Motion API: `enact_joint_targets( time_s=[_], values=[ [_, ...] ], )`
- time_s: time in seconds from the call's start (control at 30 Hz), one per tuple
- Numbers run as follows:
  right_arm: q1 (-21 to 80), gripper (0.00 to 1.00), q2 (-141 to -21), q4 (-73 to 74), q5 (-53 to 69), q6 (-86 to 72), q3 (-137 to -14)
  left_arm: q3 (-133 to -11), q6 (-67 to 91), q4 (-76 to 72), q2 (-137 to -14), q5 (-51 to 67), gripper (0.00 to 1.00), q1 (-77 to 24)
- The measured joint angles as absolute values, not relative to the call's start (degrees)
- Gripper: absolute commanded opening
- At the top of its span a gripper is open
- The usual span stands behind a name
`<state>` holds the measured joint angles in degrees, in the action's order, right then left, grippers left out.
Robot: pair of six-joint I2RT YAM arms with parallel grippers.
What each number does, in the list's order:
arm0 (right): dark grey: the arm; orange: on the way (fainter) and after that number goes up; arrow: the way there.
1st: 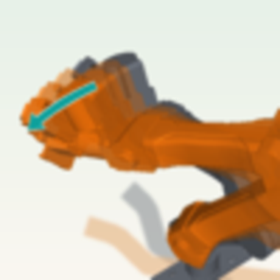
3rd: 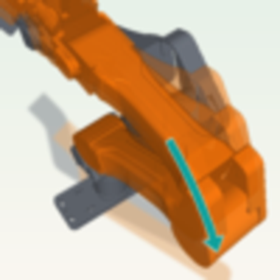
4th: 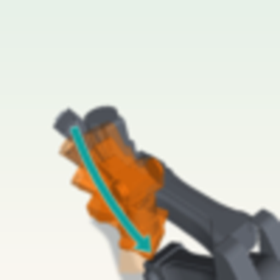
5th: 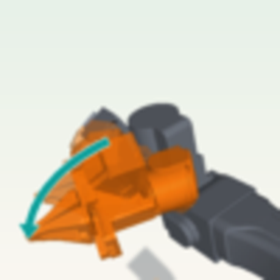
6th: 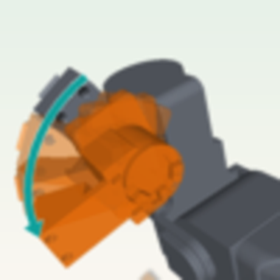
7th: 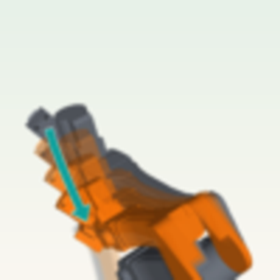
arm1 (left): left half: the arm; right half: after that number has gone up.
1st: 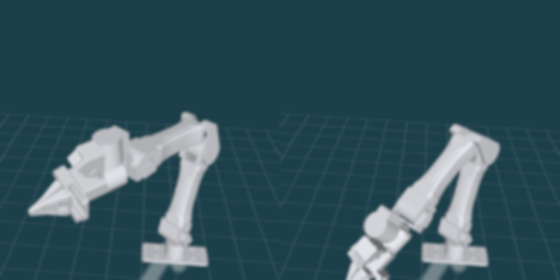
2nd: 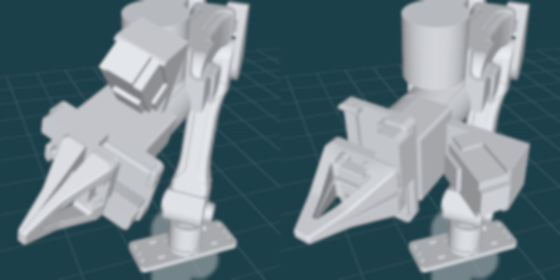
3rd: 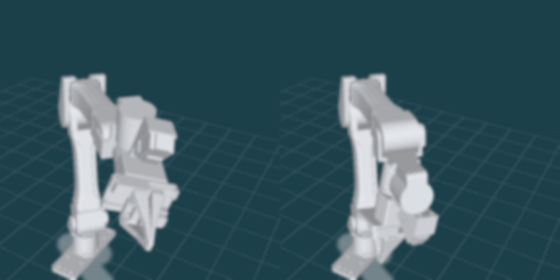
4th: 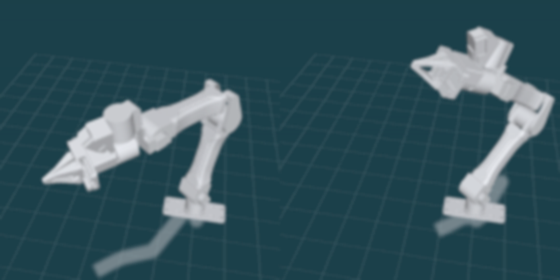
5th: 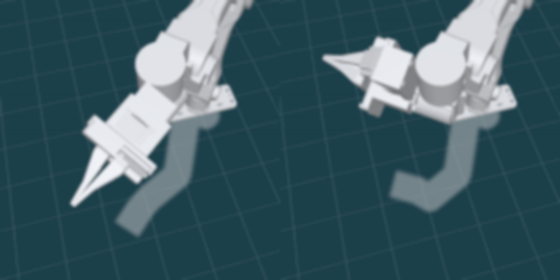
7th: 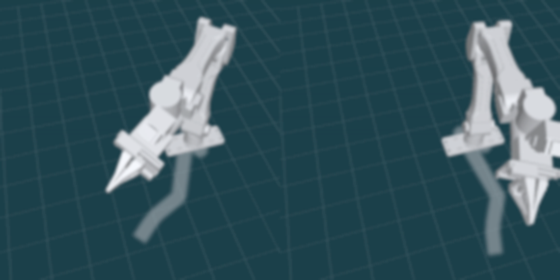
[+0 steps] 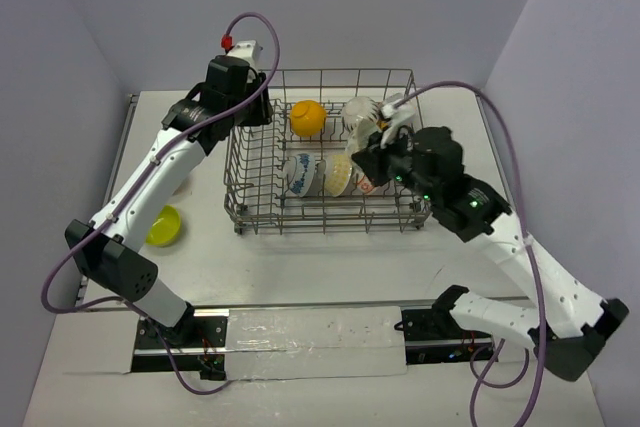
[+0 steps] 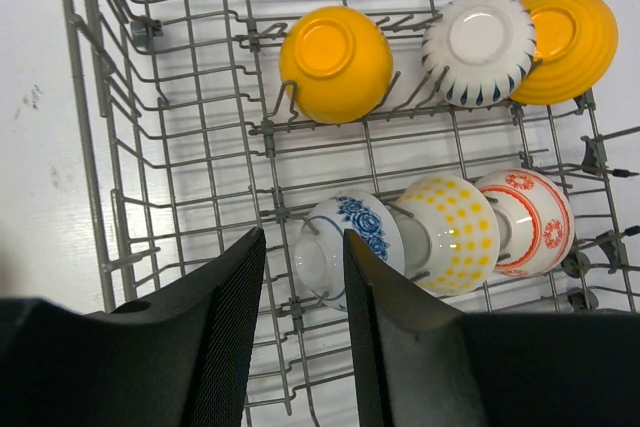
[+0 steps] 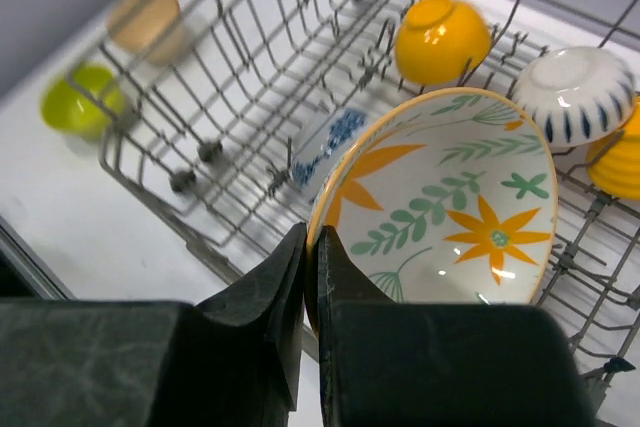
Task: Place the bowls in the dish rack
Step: Insert the bowl into the dish rack.
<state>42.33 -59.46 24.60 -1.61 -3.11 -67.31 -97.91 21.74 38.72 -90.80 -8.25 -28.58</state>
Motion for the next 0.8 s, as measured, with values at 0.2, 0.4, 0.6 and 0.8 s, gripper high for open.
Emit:
enact_joint_targets(
  time_s=[0.2,0.4,0.6,0.8],
  values=[
    [27.9,0.0,-51.94,20.97,14.0,-11.4,-63.72,-97.71,21.67,38.63,-90.24,-9.96,0.42,-28.58],
    [19.66,0.0,-51.0,15.35,27.83,-19.46,-59.13,-97.69,21.63,38.59,-90.17,-10.92,0.42,-28.58],
    [10.63,0.0,-51.0,6.74,37.91,-27.99,-52.36,-97.56,21.04,38.61,-90.15,-11.99,0.42,-28.58],
    [1.83,0.0,-51.11,-2.37,43.24,-36.16,-46.35,-97.19,20.38,38.61,-90.13,-12.99,0.42,-28.6]
  ],
)
